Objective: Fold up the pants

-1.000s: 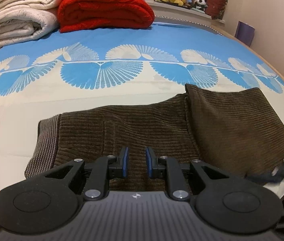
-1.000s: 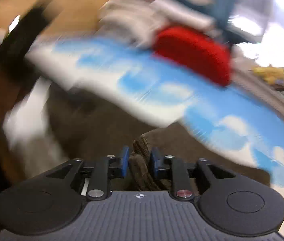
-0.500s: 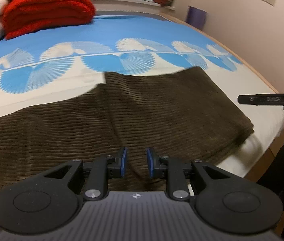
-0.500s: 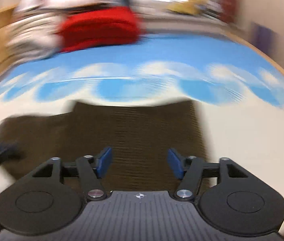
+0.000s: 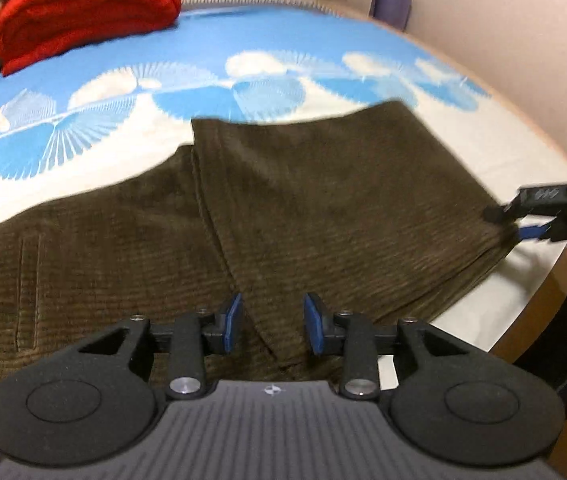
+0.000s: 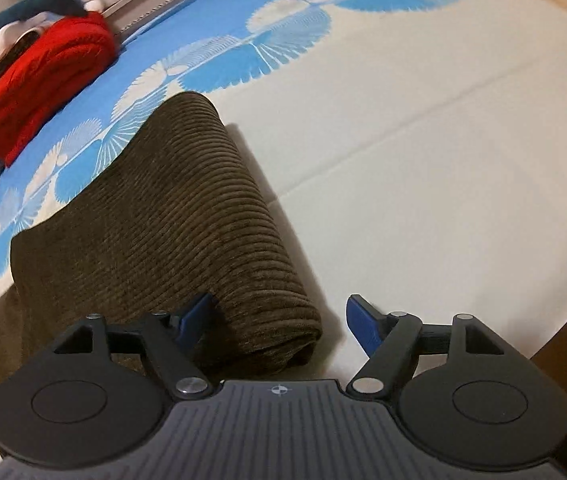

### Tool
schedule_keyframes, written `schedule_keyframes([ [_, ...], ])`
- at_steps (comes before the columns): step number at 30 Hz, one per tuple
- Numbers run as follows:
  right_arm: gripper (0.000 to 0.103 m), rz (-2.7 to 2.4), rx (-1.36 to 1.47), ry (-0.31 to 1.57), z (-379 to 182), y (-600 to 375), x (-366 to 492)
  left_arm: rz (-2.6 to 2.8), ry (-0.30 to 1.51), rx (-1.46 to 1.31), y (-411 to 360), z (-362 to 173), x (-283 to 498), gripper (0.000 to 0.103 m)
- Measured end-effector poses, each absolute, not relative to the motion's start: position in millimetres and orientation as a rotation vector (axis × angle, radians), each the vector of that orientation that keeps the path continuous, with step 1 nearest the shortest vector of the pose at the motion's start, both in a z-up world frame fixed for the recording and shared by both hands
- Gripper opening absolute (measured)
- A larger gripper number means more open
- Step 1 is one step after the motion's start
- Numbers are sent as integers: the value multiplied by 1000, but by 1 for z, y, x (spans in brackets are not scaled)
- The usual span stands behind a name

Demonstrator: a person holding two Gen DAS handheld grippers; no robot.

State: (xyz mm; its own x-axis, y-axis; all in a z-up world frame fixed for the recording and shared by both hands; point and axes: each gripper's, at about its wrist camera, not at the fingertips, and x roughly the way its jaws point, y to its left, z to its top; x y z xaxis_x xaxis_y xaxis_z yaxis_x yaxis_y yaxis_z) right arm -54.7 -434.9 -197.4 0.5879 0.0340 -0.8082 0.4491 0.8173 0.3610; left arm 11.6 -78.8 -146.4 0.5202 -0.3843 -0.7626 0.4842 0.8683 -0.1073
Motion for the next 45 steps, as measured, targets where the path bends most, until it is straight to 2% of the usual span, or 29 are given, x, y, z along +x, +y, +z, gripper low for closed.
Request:
schedule_keyframes([
  [3,69,-235,559,926,-199,-430,-50,-540,867,119,-78,-145,6,38],
  [7,64,-236,498,928,-197,-425,-43,-520,932,198,-85,-159,8,38],
  [8,62,-238,488,925,-196,-424,-43,-506,961,234,-87,-166,9,41],
  [13,37,-215,433,869,-185,-417,-47,-501,950,183,-81,-160,12,41],
  [16,31,-186,391,802,-170,-412,-53,-505,895,136,-76,-150,12,41],
  [20,30,-182,389,760,-161,-413,-58,-487,1000,203,-78,-170,17,42],
  [23,30,-190,363,800,-167,-412,-54,-476,972,178,-78,-163,20,41],
  [26,29,-164,277,749,-157,-399,-57,-487,935,130,-72,-156,17,41],
  [28,29,-139,238,717,-151,-390,-59,-475,977,229,-79,-172,13,42],
  [30,28,-120,209,700,-146,-383,-61,-463,941,311,-85,-174,7,41],
  [36,27,9,67,581,-124,-354,-70,-368,970,98,-59,-132,22,42],
  [41,27,159,-81,516,-122,-325,-81,-389,892,-65,-74,-70,38,61],
  [45,27,238,-132,477,-119,-314,-83,-552,964,-191,-121,-47,58,79],
])
